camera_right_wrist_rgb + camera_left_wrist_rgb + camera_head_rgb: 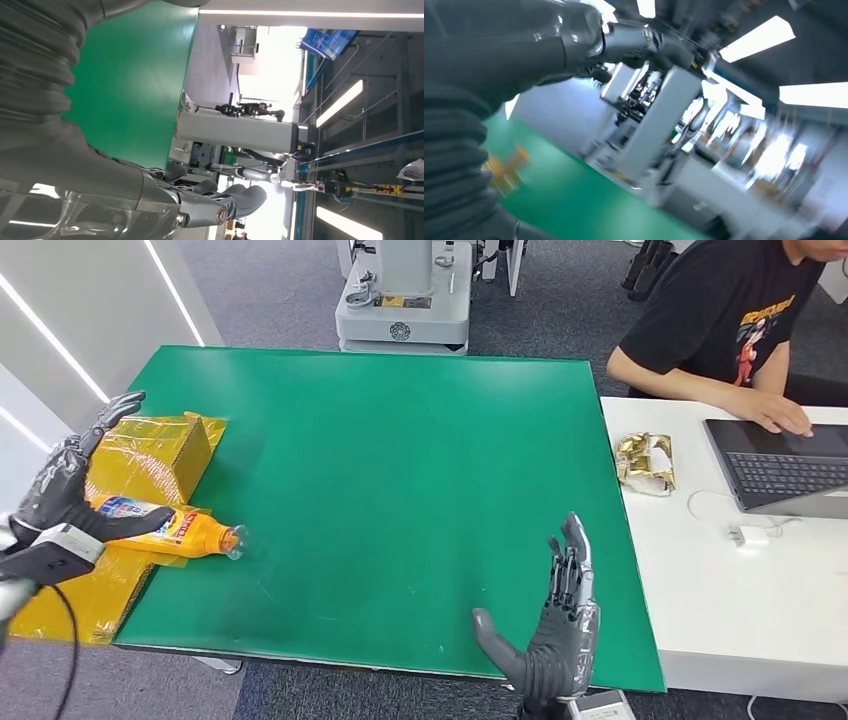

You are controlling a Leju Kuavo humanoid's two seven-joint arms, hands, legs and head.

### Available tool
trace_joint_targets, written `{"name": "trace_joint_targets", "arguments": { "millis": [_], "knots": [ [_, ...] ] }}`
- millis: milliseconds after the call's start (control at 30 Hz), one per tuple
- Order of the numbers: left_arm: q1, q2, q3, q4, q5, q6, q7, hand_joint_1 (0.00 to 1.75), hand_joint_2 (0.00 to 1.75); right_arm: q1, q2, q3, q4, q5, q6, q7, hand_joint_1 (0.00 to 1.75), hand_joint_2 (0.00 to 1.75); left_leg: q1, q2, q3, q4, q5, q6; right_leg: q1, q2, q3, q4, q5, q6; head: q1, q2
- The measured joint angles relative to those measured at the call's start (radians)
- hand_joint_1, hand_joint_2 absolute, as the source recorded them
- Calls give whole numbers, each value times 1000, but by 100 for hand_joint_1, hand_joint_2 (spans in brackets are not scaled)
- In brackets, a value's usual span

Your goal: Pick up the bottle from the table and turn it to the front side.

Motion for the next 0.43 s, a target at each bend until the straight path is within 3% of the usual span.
{"name": "trace_joint_targets", "arguments": {
  "millis": [67,167,233,433],
  "knots": [
    [22,-123,-4,17,91,28,-3,0,175,3,0,0,1,2,-9,-10,0,175,0,0,0,0,0,0,0,0,0,-1,0,0,0,0],
    [38,-270,-34,37,234,82,-15,0,175,-2,-1,2,5,-8,-26,-26,0,175,-1,-1,-1,0,-1,1,0,-1,1,-2,0,1,0,0],
    [43,-337,-59,44,284,106,-18,0,175,-7,-2,5,7,-13,-32,-30,0,175,-1,-1,-1,0,-1,2,0,-1,1,-2,0,1,0,0],
    [51,-476,-101,48,354,128,-48,0,175,-19,-4,17,8,-17,-47,-32,0,175,-1,-1,-1,1,-1,2,0,-1,1,-2,0,1,0,0]
  ]
}}
